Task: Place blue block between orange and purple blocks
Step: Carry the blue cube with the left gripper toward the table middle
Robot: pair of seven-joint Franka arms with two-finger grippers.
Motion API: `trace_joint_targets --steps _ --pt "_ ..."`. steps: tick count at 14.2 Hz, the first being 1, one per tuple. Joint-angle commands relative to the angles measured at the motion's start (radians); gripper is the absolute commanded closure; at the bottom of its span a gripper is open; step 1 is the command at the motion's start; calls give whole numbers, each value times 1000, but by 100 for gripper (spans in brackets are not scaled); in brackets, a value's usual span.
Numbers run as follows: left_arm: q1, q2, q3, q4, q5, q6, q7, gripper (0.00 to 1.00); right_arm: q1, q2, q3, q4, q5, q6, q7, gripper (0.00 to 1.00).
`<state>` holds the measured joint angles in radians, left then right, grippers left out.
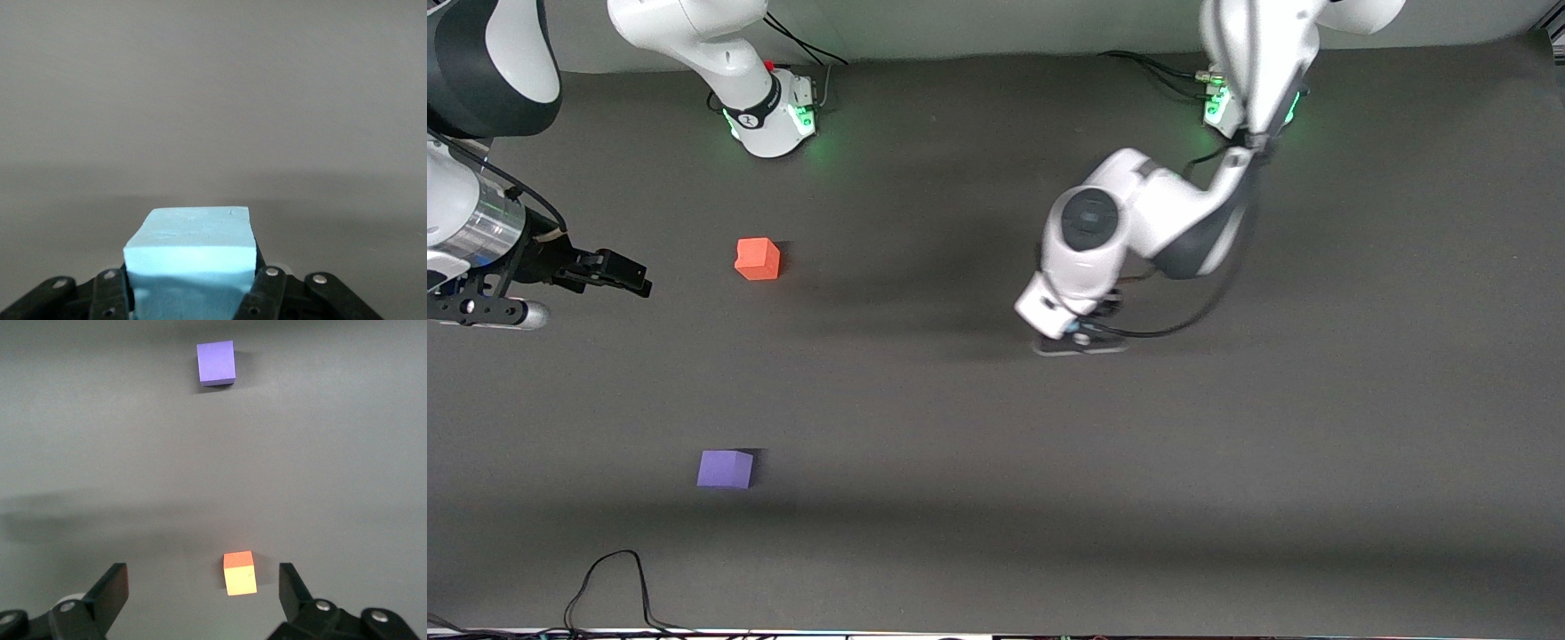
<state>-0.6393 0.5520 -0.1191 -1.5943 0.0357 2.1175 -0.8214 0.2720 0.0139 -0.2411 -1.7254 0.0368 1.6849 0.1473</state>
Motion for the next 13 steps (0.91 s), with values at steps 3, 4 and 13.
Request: trace_joint_targets --steps 3,4,13 --pt "-152 225 26 181 87 48 -166 72 4 21 -7 18 14 -7 -26 0" --pt "-169 250 27 182 93 85 -177 72 4 21 -6 21 15 -7 -25 0" --pt "-131 197 26 201 95 34 -167 0 102 153 12 84 63 51 -8 0"
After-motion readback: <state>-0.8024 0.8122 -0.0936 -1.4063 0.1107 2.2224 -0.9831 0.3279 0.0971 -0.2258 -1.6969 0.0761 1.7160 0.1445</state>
